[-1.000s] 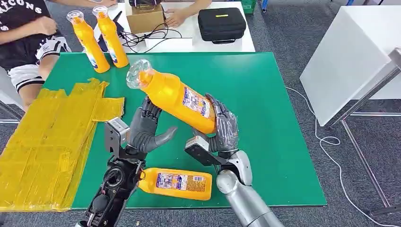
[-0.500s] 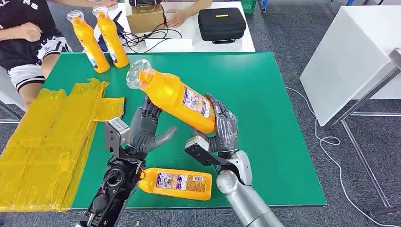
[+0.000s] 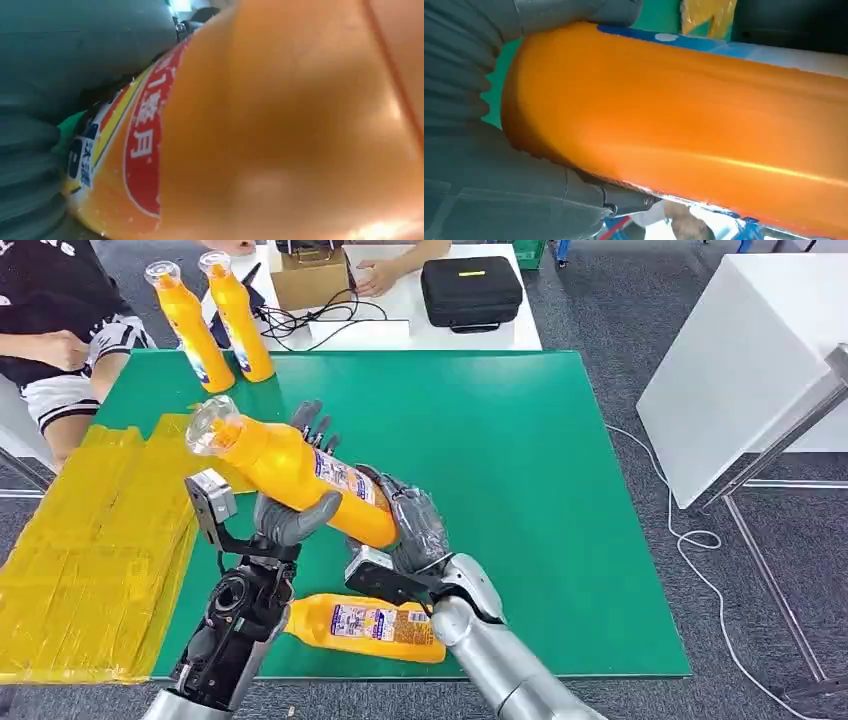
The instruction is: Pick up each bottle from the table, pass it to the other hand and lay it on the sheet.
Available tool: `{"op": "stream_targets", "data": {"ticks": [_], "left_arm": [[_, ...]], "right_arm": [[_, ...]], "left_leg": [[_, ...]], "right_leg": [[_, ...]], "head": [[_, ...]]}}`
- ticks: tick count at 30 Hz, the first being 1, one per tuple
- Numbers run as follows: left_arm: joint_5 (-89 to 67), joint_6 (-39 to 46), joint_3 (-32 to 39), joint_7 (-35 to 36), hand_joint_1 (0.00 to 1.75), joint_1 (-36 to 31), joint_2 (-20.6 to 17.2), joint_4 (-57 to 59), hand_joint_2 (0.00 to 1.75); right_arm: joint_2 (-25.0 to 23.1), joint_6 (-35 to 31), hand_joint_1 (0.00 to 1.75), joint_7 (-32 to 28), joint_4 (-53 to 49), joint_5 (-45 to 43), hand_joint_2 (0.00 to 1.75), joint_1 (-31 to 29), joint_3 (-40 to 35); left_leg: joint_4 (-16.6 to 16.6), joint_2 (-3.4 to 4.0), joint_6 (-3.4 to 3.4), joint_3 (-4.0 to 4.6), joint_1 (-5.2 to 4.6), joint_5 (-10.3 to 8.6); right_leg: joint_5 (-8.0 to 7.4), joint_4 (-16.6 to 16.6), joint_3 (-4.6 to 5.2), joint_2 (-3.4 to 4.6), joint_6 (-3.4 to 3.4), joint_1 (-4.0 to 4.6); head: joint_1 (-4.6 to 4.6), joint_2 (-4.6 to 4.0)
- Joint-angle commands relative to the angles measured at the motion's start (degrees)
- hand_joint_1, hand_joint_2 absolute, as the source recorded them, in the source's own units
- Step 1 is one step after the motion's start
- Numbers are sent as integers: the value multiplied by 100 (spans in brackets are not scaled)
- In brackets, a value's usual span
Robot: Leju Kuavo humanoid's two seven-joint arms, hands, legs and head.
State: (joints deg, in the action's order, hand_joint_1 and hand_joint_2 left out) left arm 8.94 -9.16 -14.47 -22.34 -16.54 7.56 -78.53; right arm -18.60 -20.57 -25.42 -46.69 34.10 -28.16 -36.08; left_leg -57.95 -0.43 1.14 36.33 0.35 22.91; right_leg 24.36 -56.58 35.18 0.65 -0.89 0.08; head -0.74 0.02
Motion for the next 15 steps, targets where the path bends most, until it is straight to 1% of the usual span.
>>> {"op": "stream_targets", "data": {"ticks": [1, 3, 4, 6, 7, 8, 9, 10, 11, 13, 14, 15], "left_arm": [[-33, -7, 309, 67, 0, -545, -22, 771, 175], [-33, -7, 309, 67, 0, -545, -22, 771, 175], [-30, -4, 320, 73, 0, -553, -30, 767, 175], [-15, 1, 353, 119, 0, -568, -18, 742, 175], [-15, 1, 353, 119, 0, -568, -18, 742, 175], [-15, 1, 353, 119, 0, -568, -18, 742, 175], [-15, 1, 353, 119, 0, -568, -18, 742, 175], [-10, 2, 358, 134, 0, -587, -14, 747, 175], [-9, 4, 363, 136, 0, -590, -12, 751, 175], [-9, 4, 363, 136, 0, -590, -12, 751, 175], [-9, 4, 363, 136, 0, -590, -12, 751, 175], [-9, 4, 363, 136, 0, -590, -12, 751, 175]], "right_arm": [[22, 110, 175, -215, 900, 24, 175, -277, -1050], [22, 110, 175, -215, 900, 24, 175, -277, -1050], [2, 117, 175, -214, 894, 25, 175, -285, -1058], [-2, 117, 175, -185, 910, -3, 175, -310, -1087], [-2, 117, 175, -185, 910, -3, 175, -310, -1087], [-2, 117, 175, -185, 910, -3, 175, -310, -1087], [-2, 117, 175, -185, 910, -3, 175, -310, -1087], [-7, 118, 175, -178, 908, -6, 175, -321, -1089], [-9, 114, 175, -168, 913, -8, 175, -324, -1093], [-9, 114, 175, -168, 913, -8, 175, -324, -1093], [-9, 114, 175, -168, 913, -8, 175, -324, -1093], [-9, 114, 175, -168, 913, -8, 175, -324, -1093]], "left_leg": [[7, 6, -3, -46, -1, 17], [6, -2, -3, -26, 0, 8], [7, -3, -4, -42, -1, 14], [5, -1, -3, -20, -3, 6], [4, -1, -5, -36, -1, 13], [4, 1, -3, -23, -3, 8], [4, -1, -6, -39, -1, 14], [4, 0, -5, -26, -2, 9], [5, -3, -6, -38, 0, 13], [3, -1, -4, -16, -1, 6], [5, -4, -10, -60, 1, 22], [5, -1, -5, -26, -3, 9]], "right_leg": [[14, 10, -47, -3, -5, 0], [8, 8, -30, -10, -3, 0], [16, 8, -46, -17, -3, -2], [7, 6, -23, -9, -2, -7], [14, 6, -40, -11, -2, -5], [8, 6, -26, -9, -2, -9], [14, 6, -44, -13, -1, -7], [9, 6, -31, -12, -1, -8], [14, 7, -44, -17, 0, -6], [6, 6, -21, -10, 0, -6], [24, 9, -67, -21, 0, -3], [10, 7, -30, -12, -1, -7]], "head": [[4, 0], [6, 0], [2, 0], [4, 0], [4, 0], [4, 0], [4, 0], [4, 0], [4, 0], [4, 0], [4, 0], [4, 0]]}}
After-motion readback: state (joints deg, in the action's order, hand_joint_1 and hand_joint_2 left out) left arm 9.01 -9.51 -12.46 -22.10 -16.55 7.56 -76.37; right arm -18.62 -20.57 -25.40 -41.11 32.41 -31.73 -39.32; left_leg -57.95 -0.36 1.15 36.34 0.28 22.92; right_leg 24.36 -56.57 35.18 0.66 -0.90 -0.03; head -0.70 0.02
